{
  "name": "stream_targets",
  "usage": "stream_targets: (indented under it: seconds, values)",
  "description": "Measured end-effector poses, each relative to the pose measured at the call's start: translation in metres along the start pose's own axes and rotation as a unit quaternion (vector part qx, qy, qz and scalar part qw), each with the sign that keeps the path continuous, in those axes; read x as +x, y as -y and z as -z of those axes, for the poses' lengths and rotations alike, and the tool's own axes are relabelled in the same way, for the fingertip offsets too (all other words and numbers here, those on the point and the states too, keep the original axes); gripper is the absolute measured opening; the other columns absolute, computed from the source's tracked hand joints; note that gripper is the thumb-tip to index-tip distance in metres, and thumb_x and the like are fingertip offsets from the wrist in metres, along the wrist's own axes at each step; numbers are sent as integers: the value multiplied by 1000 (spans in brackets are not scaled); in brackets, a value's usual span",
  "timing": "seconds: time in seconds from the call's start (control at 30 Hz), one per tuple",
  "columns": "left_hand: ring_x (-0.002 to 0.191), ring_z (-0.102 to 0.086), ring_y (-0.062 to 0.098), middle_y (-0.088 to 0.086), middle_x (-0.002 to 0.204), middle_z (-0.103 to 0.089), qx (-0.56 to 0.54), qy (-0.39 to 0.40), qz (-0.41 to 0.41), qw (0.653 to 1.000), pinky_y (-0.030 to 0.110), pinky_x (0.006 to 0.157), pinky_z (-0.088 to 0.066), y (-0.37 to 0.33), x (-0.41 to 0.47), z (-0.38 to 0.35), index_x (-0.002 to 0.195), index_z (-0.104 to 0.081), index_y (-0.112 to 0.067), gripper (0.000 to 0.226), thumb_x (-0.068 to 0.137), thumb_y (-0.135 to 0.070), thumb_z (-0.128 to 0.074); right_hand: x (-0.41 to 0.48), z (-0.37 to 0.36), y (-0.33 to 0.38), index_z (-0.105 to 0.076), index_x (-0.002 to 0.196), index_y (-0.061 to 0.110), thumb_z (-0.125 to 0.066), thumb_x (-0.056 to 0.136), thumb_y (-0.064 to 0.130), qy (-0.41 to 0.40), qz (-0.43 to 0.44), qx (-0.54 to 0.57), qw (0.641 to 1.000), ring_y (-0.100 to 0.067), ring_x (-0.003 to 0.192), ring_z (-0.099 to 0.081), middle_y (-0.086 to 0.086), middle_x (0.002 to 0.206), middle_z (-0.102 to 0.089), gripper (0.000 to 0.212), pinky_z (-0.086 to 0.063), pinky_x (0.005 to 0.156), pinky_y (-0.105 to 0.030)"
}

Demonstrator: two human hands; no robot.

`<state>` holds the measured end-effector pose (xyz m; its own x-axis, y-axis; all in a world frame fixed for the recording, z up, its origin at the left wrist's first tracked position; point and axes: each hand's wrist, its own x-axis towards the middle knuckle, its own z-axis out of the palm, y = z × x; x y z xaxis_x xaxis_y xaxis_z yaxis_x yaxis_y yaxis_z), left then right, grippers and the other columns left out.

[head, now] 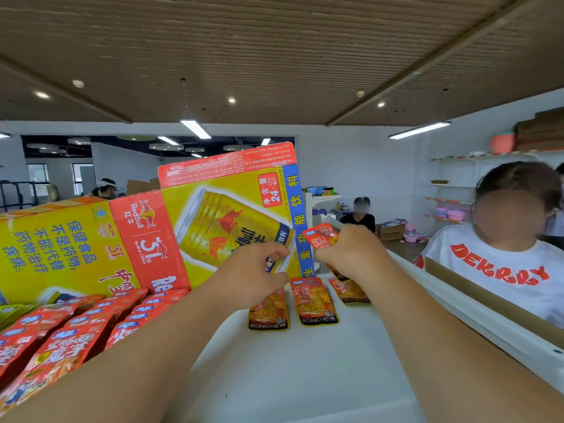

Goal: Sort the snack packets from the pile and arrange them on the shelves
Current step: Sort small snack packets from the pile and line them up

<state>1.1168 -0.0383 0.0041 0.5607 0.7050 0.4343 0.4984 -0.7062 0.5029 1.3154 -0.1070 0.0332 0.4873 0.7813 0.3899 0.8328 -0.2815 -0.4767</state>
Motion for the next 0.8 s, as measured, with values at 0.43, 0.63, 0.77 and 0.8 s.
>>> stream_targets:
  seconds: [0.43, 0.63, 0.77, 0.8]
  values:
    - [88, -64, 2, -16, 120, -61, -14, 49, 49, 997, 19, 66, -49, 12, 5, -3, 113, -63, -45, 30, 87, -35, -74, -1, -14, -38, -54, 74, 17, -66, 84, 52, 95, -60, -160, 981, -14, 66, -56, -2, 72, -59, 38, -45, 62, -28]
    - [89, -65, 1, -16, 119, -61, -10, 59, 48, 997, 18, 67, -46, 14, 7, -3, 110, -62, -47, 28, 87, -39, -74, -4, -19, -38, -52, 74, 17, -68, 82, 53, 99, -54, -166, 980, -14, 67, -58, -2, 73, -60, 41, -46, 62, -28]
    - [90, -64, 1, -17, 118, -62, -3, 65, 49, 997, 17, 67, -44, 14, 7, -3, 110, -62, -48, 27, 87, -41, -74, -4, -21, -38, -52, 74, 17, -67, 83, 50, 112, -58, -177, 976, -13, 66, -57, -2, 73, -59, 37, -45, 59, -27]
    - [90, -65, 1, -18, 117, -62, -4, 67, 49, 997, 17, 67, -45, 14, 6, -3, 110, -62, -48, 27, 87, -41, -74, -4, -21, -39, -51, 74, 17, -67, 83, 50, 115, -58, -178, 975, -13, 66, -57, -2, 74, -59, 37, -45, 58, -26]
